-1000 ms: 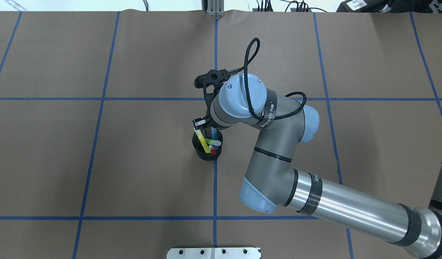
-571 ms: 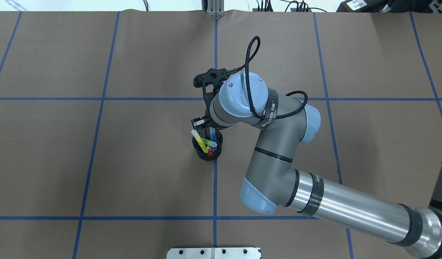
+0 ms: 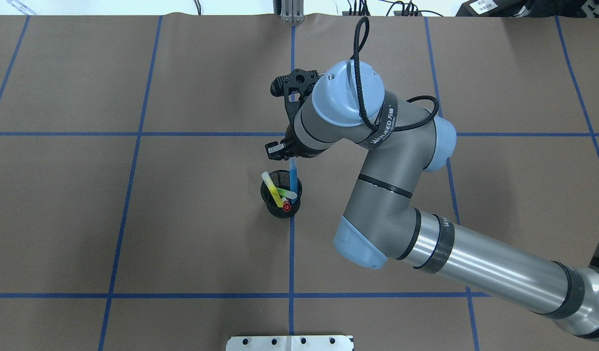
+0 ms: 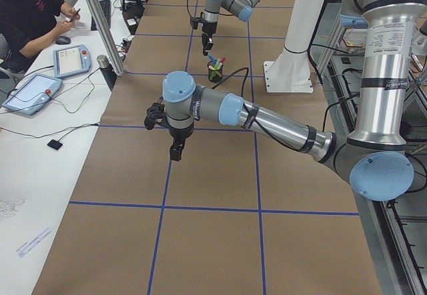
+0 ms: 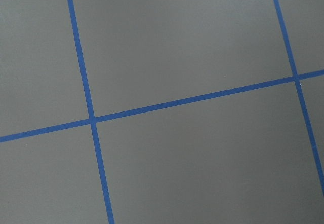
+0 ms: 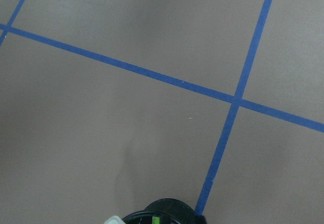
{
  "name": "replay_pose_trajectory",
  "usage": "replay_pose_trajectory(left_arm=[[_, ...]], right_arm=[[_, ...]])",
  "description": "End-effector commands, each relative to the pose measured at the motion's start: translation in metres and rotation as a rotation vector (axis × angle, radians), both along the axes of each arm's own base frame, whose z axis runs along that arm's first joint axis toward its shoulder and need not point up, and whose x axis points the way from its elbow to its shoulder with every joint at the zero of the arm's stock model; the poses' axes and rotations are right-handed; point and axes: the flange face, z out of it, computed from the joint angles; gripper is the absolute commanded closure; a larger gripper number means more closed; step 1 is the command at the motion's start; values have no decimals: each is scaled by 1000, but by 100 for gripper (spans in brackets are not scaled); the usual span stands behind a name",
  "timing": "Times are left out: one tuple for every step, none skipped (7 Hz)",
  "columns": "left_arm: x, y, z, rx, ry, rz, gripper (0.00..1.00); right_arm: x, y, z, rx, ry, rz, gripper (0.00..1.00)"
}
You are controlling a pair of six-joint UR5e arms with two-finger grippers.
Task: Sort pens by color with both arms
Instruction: 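Lift the blue marker out of the cup with the right gripper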
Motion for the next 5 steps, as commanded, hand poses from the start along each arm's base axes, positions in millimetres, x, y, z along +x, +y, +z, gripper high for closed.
replay_pose_trajectory(left_arm=[[1,0,-1,1,0,1,1],[2,-1,-4,-8,3,-10,1],[3,-1,-8,-13,5,-19,1],[5,-2,-8,-5,6,-17,1],[5,-2,-8,-5,6,-16,1]], right_arm=[[30,-26,-3,-12,-12,18,88],[46,-39,-3,-26,-20,24,88],[61,-51,-3,-36,-25,36,88],[71,-59,-4,-48,-28,40,88],[72,-60,-5,-52,-30,37,88]])
